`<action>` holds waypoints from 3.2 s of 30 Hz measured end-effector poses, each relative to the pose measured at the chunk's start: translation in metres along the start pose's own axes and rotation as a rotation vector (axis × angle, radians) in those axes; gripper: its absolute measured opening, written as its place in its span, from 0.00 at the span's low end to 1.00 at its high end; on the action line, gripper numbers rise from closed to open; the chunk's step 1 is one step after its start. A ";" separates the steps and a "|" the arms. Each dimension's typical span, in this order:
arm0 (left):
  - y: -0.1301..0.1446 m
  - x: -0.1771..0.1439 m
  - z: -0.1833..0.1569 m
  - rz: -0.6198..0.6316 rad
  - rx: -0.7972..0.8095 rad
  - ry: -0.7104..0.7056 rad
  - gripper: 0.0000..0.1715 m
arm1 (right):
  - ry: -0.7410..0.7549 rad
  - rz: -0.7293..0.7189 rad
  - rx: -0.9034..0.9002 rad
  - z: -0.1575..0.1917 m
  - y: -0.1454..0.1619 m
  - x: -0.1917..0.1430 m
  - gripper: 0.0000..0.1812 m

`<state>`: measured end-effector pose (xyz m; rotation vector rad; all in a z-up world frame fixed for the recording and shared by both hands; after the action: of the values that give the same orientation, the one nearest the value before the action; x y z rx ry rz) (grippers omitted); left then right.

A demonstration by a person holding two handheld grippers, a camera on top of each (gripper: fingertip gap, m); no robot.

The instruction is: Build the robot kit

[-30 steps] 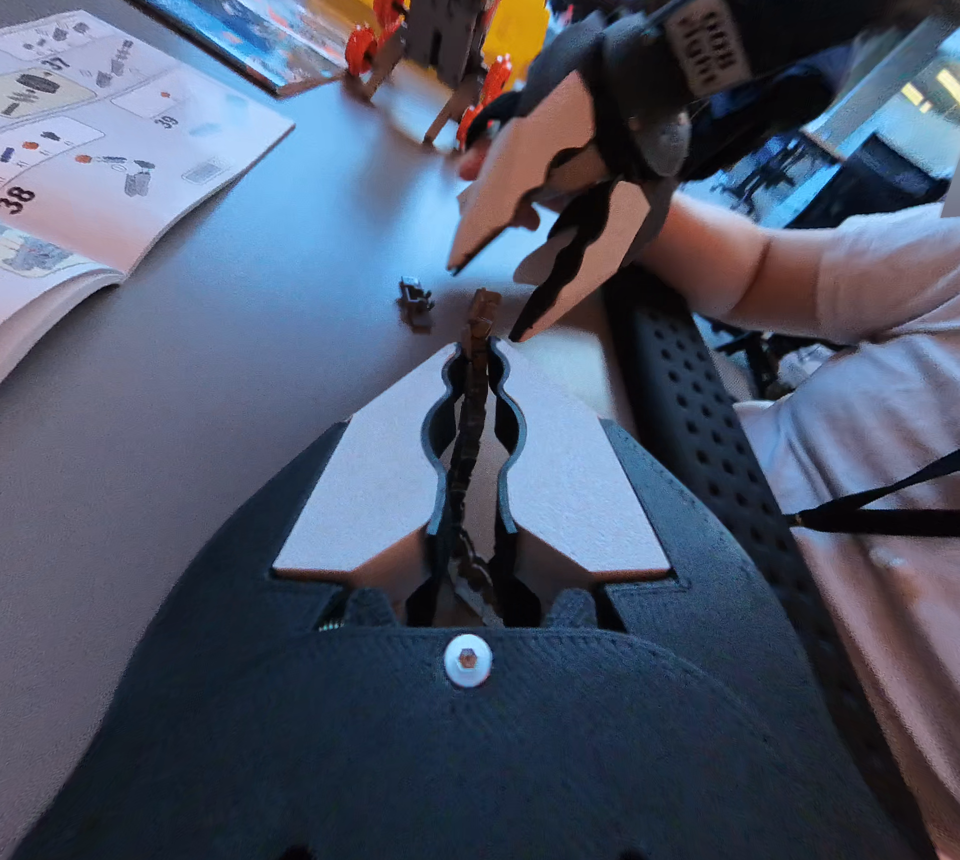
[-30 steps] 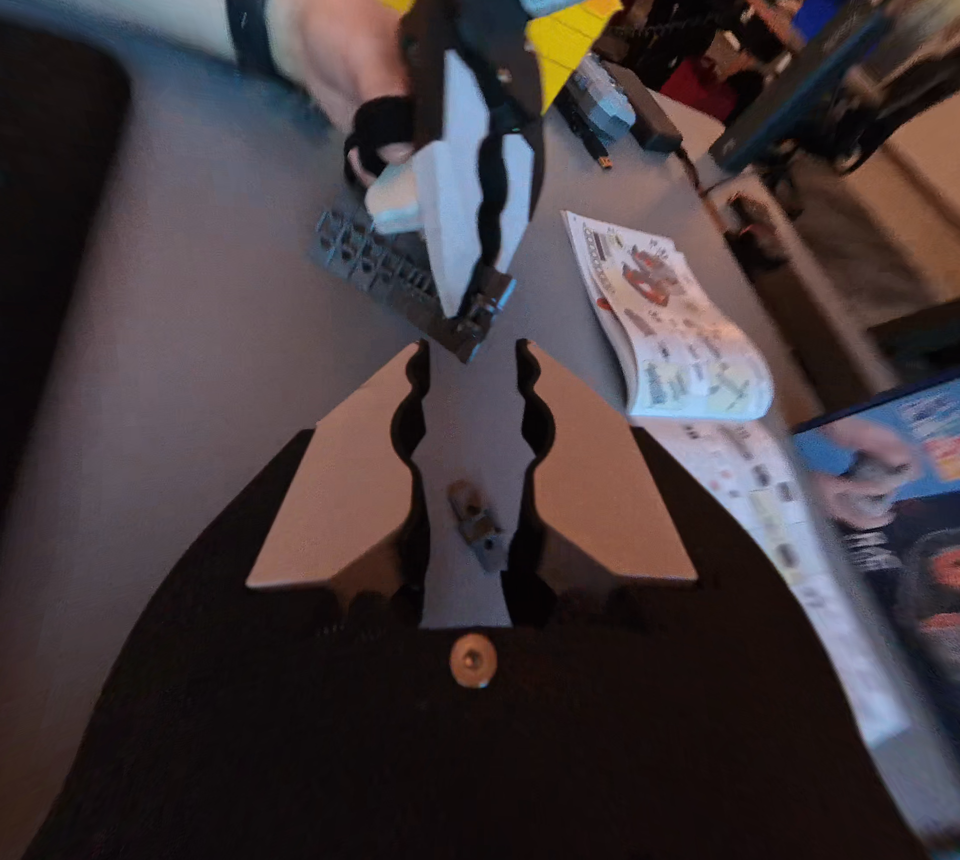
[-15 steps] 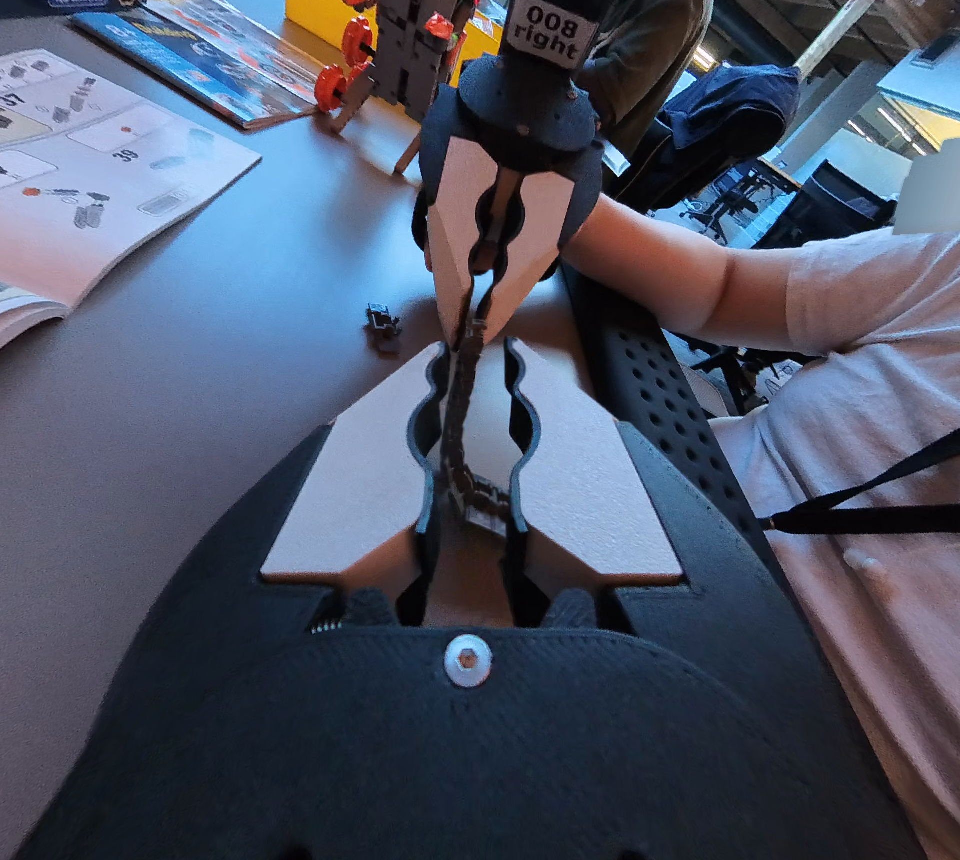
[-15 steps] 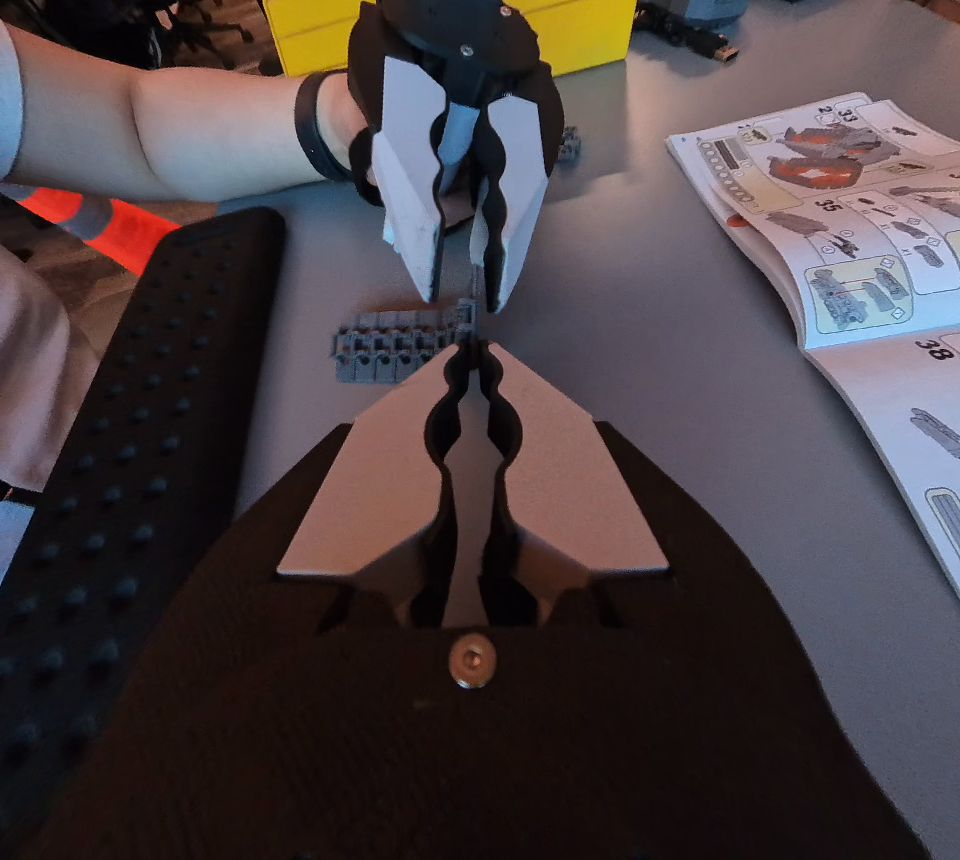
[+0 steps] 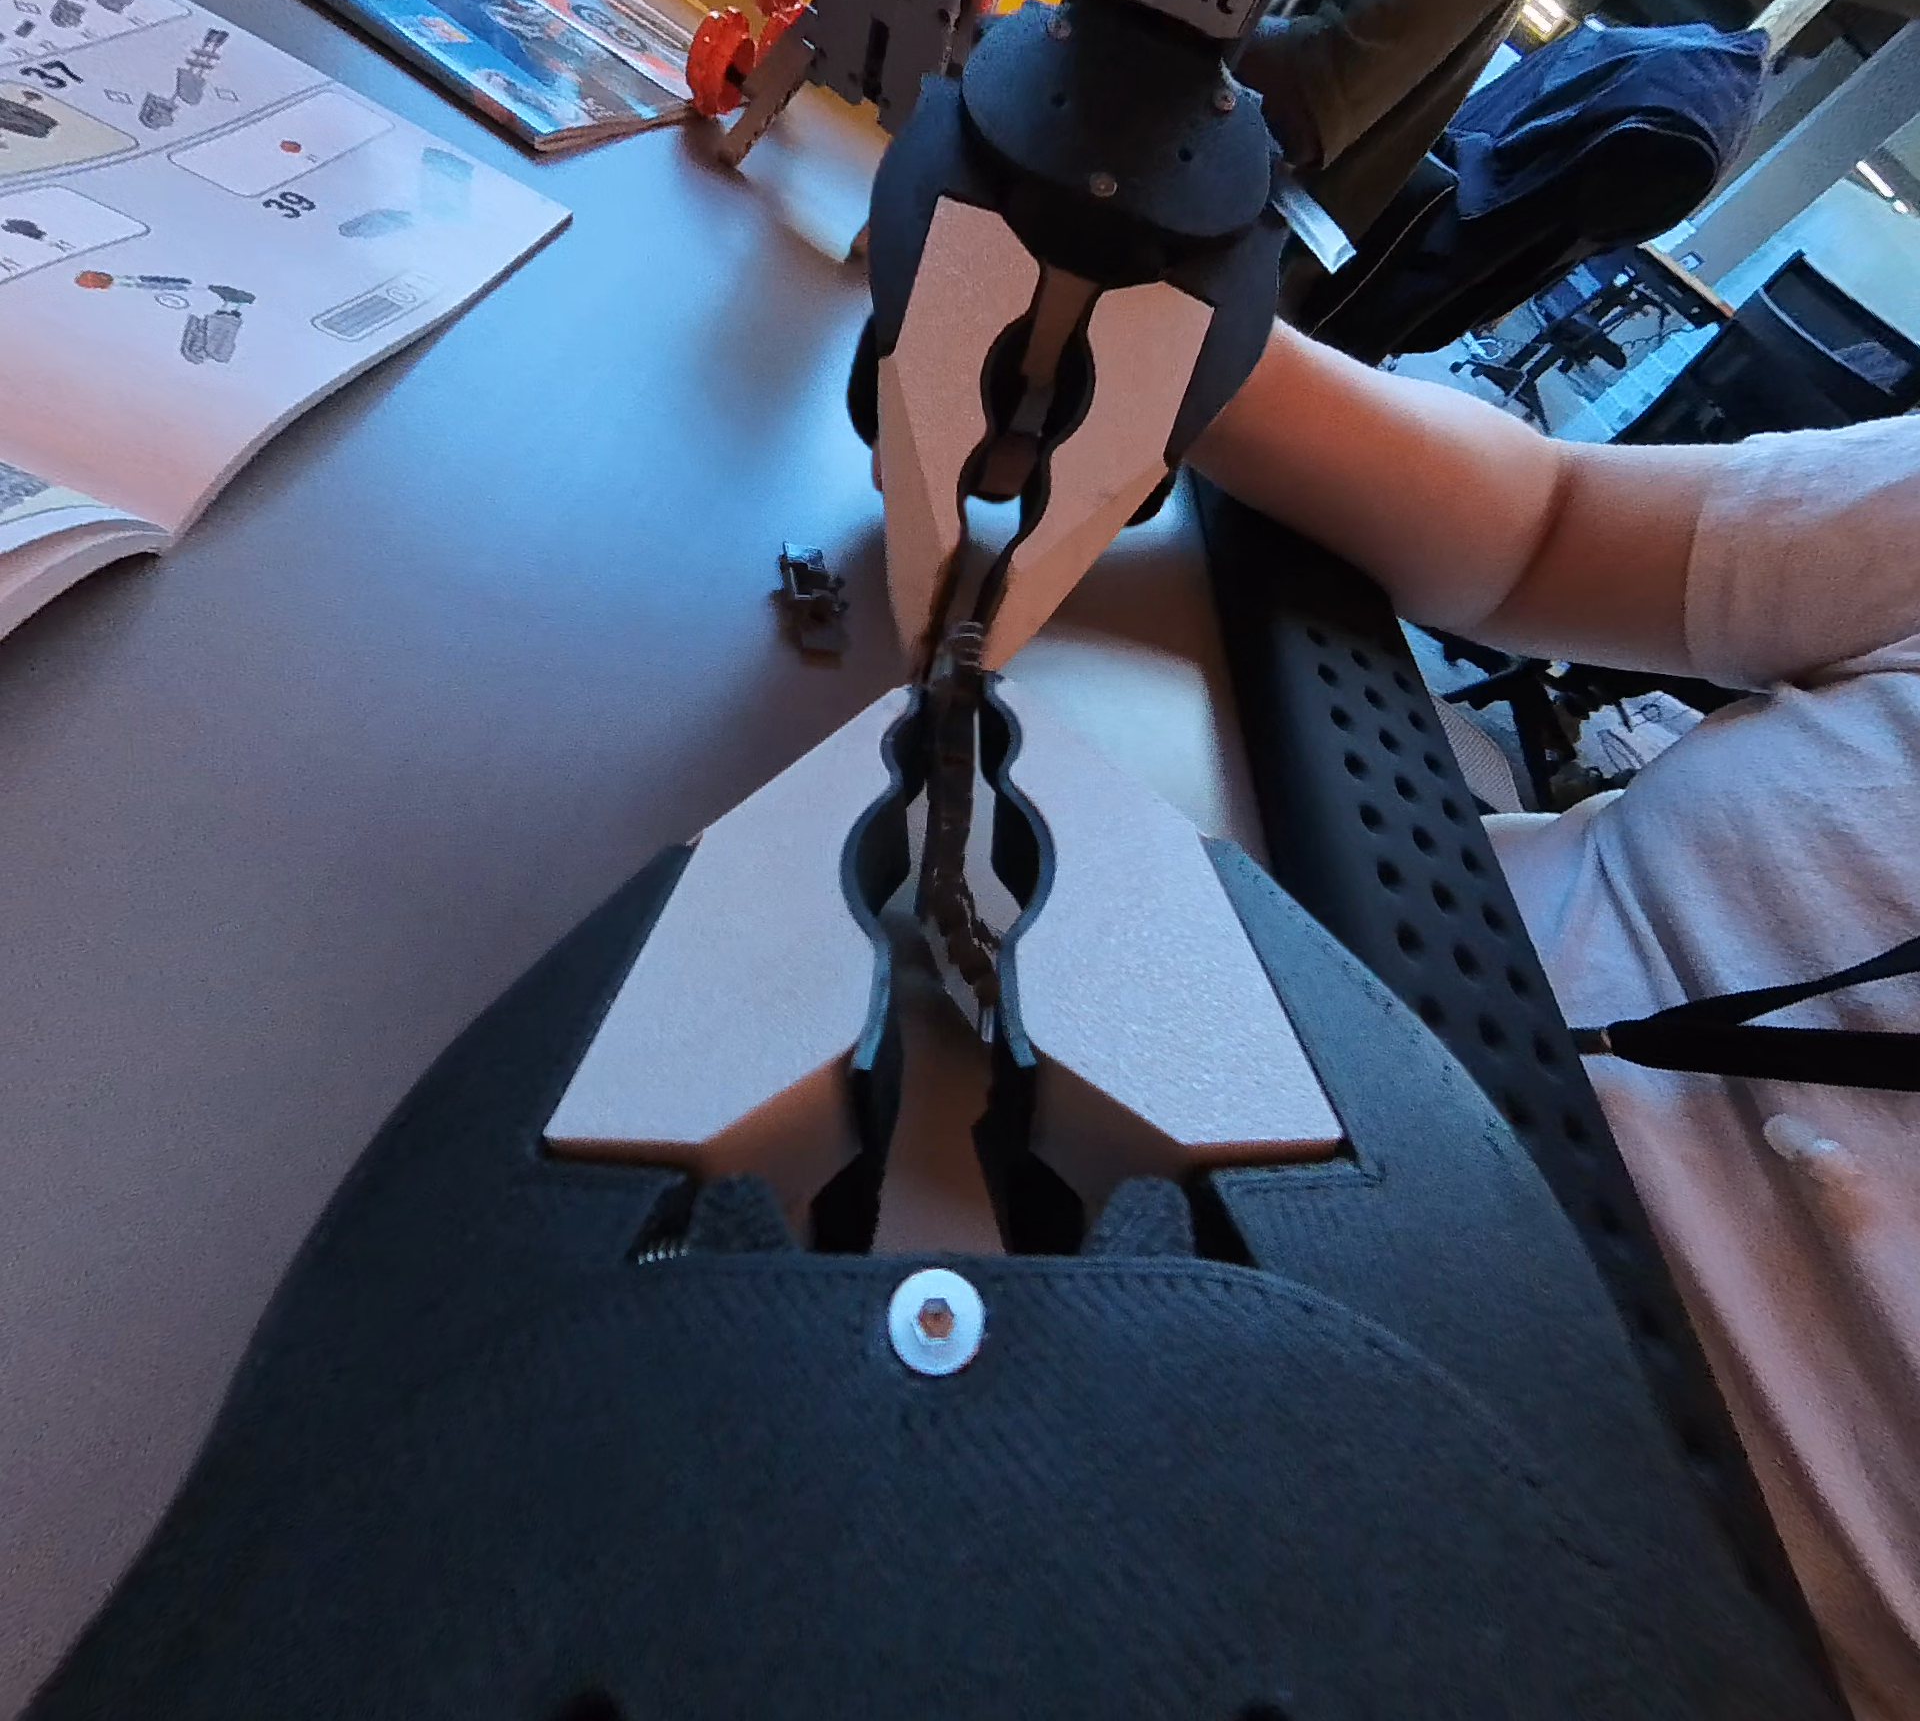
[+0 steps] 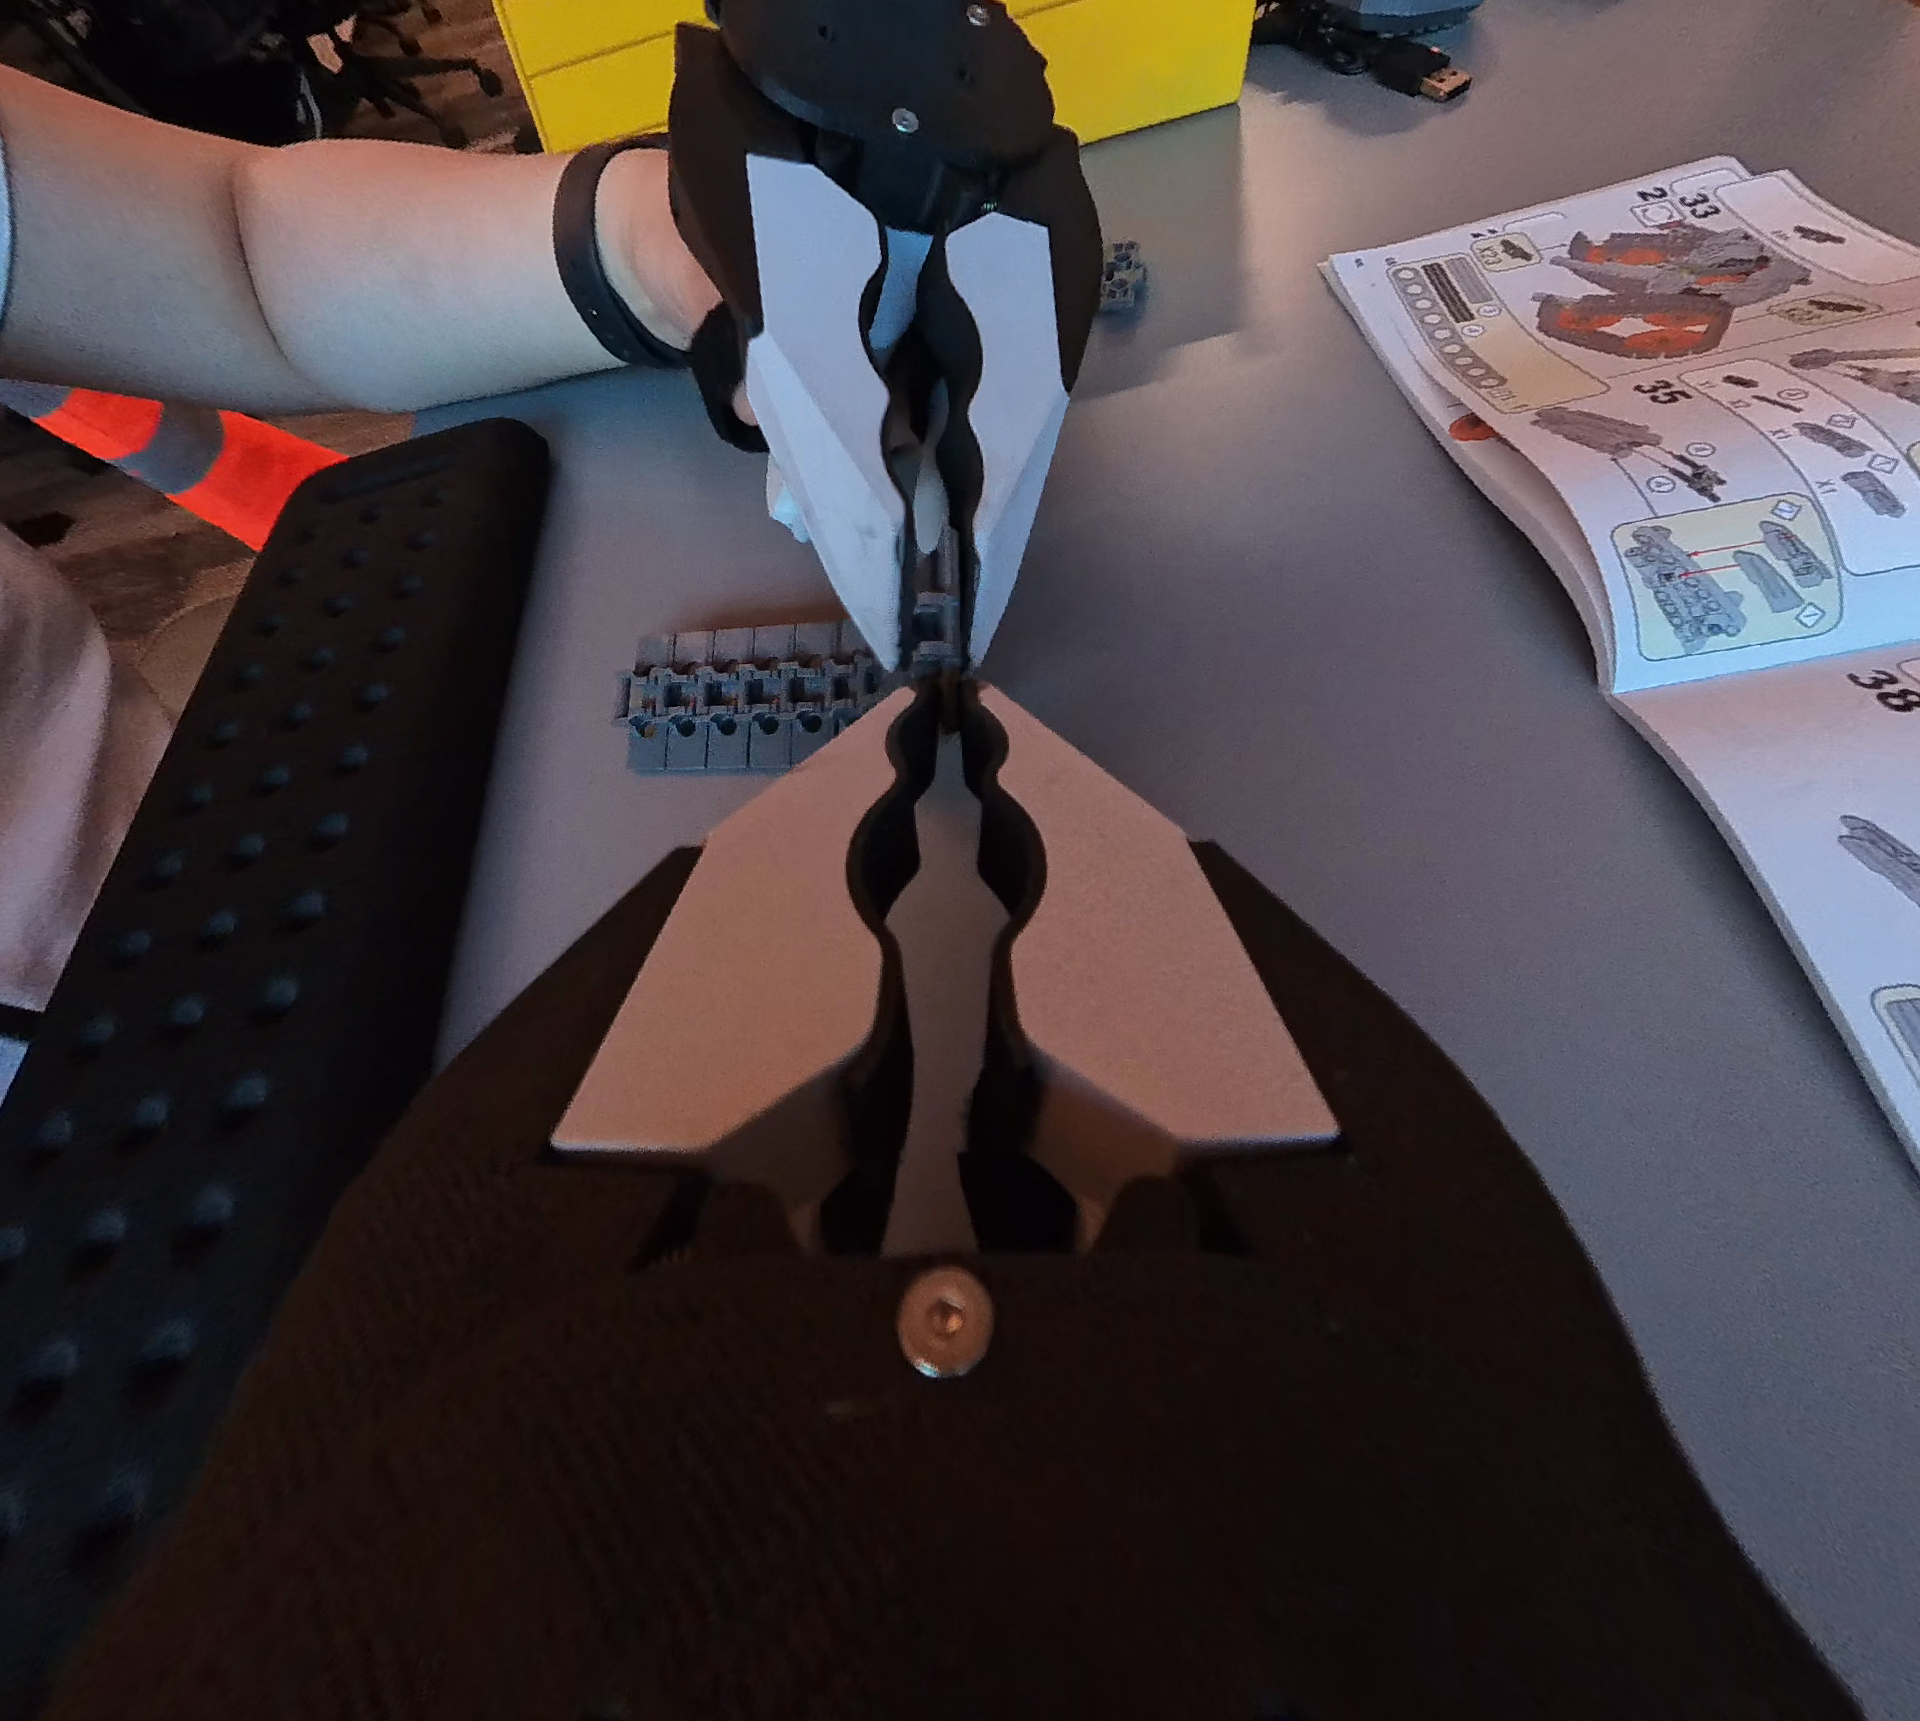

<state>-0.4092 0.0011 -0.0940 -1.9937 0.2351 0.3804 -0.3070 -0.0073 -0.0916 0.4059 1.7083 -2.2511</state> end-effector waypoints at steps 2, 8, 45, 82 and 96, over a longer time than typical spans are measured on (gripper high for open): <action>0.000 0.000 0.002 0.001 0.010 -0.026 0.04 | 0.039 0.039 -0.055 -0.002 -0.002 -0.012 0.11; -0.002 -0.004 0.009 -0.017 -0.061 -0.022 0.03 | 0.298 0.505 -0.271 -0.014 0.029 -0.065 0.12; 0.003 -0.003 0.013 0.027 -0.115 -0.015 0.04 | 0.747 0.297 0.316 -0.001 0.038 -0.025 0.10; 0.015 0.004 0.017 0.153 -0.002 -0.232 0.03 | 0.719 0.231 0.299 -0.001 0.043 -0.024 0.20; 0.017 0.003 0.017 0.171 0.037 -0.262 0.03 | 0.880 0.156 0.538 -0.014 0.036 -0.021 0.33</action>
<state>-0.4146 0.0091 -0.1161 -1.8693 0.2448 0.7355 -0.2729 -0.0020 -0.1183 1.7865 1.2211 -2.5550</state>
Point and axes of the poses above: each gripper's, where its closed fingertips meet, x out along the fingers, y out of its underside, z = x × y across the jaws, the point moved 6 cm from there along -x, back along the fingers, and after that the axes turned 9 degrees about -y, right-handed, at the moved point
